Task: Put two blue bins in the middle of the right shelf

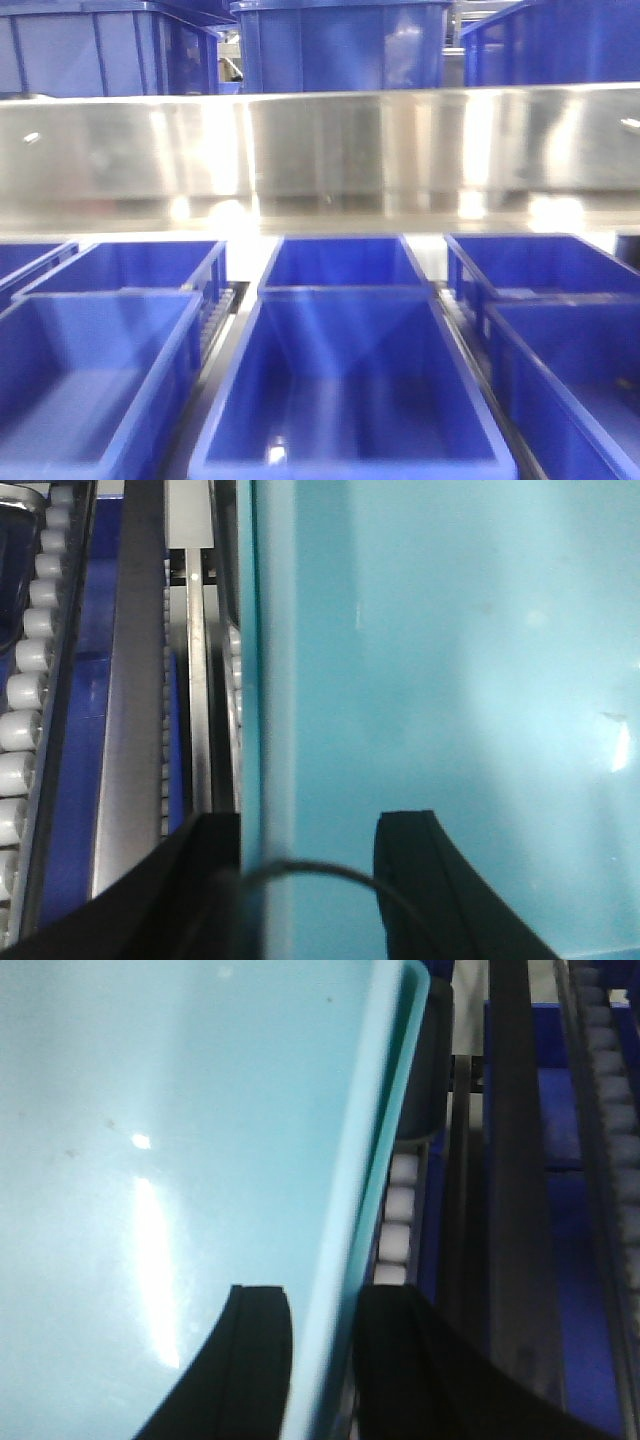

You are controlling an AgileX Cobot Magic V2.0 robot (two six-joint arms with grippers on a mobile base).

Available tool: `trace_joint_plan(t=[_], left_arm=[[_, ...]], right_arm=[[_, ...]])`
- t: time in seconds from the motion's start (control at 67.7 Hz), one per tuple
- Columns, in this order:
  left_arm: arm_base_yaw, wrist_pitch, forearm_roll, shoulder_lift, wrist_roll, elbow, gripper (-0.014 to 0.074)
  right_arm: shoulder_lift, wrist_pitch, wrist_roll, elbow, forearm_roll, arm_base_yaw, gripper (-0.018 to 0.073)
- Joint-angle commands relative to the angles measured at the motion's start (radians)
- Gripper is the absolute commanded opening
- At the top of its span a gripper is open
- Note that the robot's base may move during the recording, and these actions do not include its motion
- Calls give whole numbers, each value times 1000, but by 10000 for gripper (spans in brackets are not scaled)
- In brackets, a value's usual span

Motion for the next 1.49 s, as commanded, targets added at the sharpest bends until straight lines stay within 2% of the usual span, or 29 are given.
trace_joint_plan(t=[0.0,0.177,0.443,1.478], left_arm=[[-12,-133,-65,-25,37,-18,-111],[-12,-249,-65,-25,37,-18,-111],[-12,-330,-65,-25,37,-18,-111],[-12,-360,-65,-25,37,-18,-111]], right_arm=[[-9,-89,7,-14,-2,-4,-154],[-9,-89,7,-14,-2,-4,-154],[-9,-89,7,-14,-2,-4,-154],[-9,-89,7,-14,-2,-4,-154]])
